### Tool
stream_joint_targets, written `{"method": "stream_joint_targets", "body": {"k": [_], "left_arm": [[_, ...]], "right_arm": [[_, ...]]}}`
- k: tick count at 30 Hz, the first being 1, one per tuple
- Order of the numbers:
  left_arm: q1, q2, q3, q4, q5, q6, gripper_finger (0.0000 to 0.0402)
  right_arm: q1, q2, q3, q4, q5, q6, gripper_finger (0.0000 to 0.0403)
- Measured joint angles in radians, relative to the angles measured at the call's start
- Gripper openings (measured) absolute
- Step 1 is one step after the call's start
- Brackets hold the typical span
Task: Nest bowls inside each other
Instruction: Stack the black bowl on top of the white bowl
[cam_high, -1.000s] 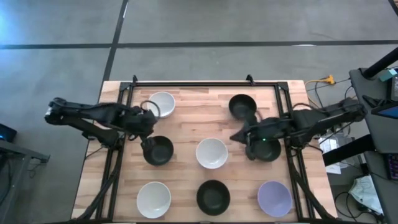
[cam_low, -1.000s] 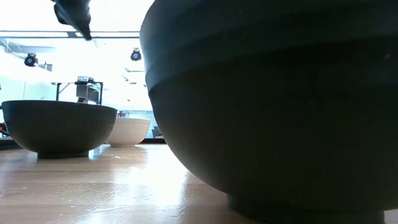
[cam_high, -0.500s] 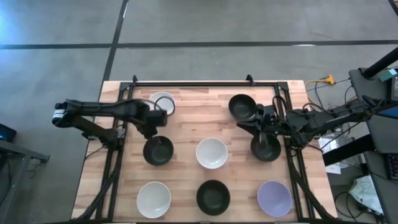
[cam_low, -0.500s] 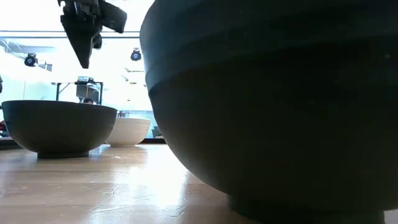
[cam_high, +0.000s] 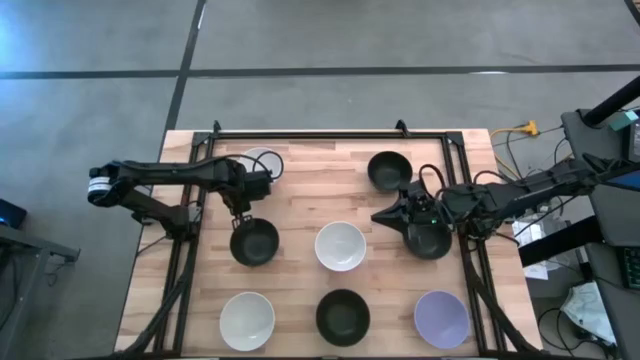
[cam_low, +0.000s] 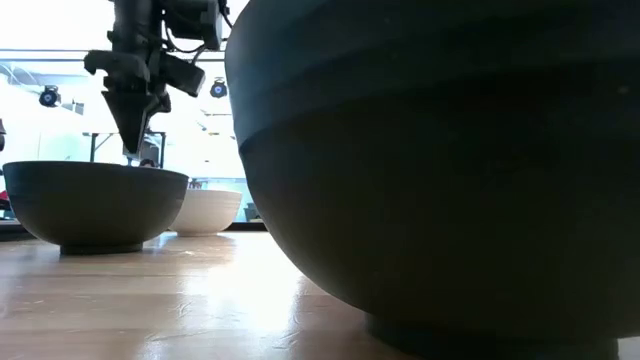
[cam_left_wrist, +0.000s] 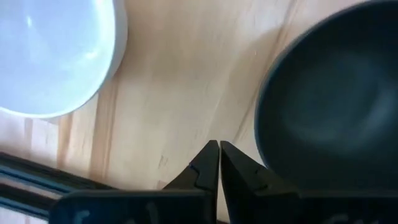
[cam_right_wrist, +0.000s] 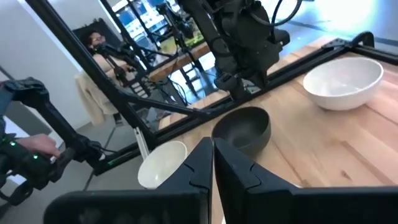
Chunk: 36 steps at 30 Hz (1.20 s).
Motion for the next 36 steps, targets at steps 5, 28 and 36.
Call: {"method": "stream_joint_targets", "body": {"k": [5,28,36], "left_arm": [[0.011,0.007,-0.021,0.042,0.074,0.009,0.0009],[0.100,0.153,-0.040,0.130,0.214,0.142,0.0221],[0.100,0.203,-0.040,0.168,0.213,0.179,0.0215]], "right_arm": [[0.000,0.028,0.002,0.001,0.000,0.008,0.0009],[0.000,0.039,0.005,0.003,0.004,0.036,0.0009],[0.000,0.039,0.005,0.002,0.004,0.053,0.0009]]}}
